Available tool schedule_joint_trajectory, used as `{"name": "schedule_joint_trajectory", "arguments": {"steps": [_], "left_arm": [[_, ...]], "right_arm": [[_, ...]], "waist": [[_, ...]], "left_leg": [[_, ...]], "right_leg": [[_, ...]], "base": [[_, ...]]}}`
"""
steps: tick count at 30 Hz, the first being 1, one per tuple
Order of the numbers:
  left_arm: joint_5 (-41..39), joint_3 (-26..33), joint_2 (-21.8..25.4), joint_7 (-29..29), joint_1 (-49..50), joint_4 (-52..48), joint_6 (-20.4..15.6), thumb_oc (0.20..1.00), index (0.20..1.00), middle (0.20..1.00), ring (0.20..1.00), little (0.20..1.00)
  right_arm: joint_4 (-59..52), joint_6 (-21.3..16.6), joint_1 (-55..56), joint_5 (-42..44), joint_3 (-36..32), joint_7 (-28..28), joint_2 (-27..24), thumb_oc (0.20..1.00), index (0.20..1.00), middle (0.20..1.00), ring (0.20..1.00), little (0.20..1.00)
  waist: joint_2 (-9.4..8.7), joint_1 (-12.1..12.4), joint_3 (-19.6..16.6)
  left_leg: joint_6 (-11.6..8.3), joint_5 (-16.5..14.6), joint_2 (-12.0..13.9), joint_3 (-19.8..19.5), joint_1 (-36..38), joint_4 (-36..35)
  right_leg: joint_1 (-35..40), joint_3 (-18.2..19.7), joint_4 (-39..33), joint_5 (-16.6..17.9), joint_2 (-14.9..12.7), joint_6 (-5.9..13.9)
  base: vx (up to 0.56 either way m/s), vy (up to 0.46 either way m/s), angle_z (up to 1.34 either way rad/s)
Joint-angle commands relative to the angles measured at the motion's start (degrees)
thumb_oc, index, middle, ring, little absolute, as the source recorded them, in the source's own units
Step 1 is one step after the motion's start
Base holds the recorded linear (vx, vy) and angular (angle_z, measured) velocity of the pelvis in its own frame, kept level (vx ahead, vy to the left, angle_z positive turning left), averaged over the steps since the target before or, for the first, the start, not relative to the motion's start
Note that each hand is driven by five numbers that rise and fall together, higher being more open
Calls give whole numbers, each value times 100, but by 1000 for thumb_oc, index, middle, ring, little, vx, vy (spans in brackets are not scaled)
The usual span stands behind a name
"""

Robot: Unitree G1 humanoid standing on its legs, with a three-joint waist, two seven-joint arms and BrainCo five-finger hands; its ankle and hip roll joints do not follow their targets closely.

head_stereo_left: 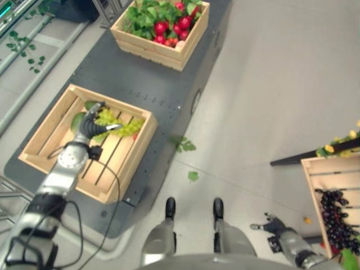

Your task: Pick up the fruits from the basket on one side to the basket on the other side

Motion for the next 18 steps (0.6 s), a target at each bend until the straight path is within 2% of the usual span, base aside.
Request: {"name": "schedule_joint_trajectory", "arguments": {"steps": [1, 7, 18], "left_arm": [[652, -371, 349, 269, -1039, 678, 32, 1000, 1000, 1000, 1000, 1000], [1024, -1122, 367, 379, -2005, 1760, 144, 1000, 1000, 1000, 1000, 1000], [2031, -2097, 401, 550, -3052, 2750, 302, 1000, 1000, 1000, 1000, 1000]], "right_arm": [[-77, 26, -132, 204, 220, -34, -49, 1000, 1000, 1000, 1000, 1000], [-102, -18, -194, 349, 330, -47, -13, 1000, 1000, 1000, 1000, 1000], [-247, -164, -284, 640, 451, -150, -10, 1000, 1000, 1000, 1000, 1000]], "waist": [[-126, -140, 0], [-223, -186, 137], [-355, -273, 413]], "left_leg": [[216, -59, -357, 0, -339, 138], [247, -17, -388, 49, -519, 192], [282, 3, -412, 179, -835, 356]], "right_leg": [[-504, 121, 447, -119, -269, 438], [-697, 192, 474, -26, -293, 473], [-1016, 342, 518, 129, -307, 524]], "base": [[-54, 22, 0], [-31, 16, -4], [-39, 24, -6]]}}
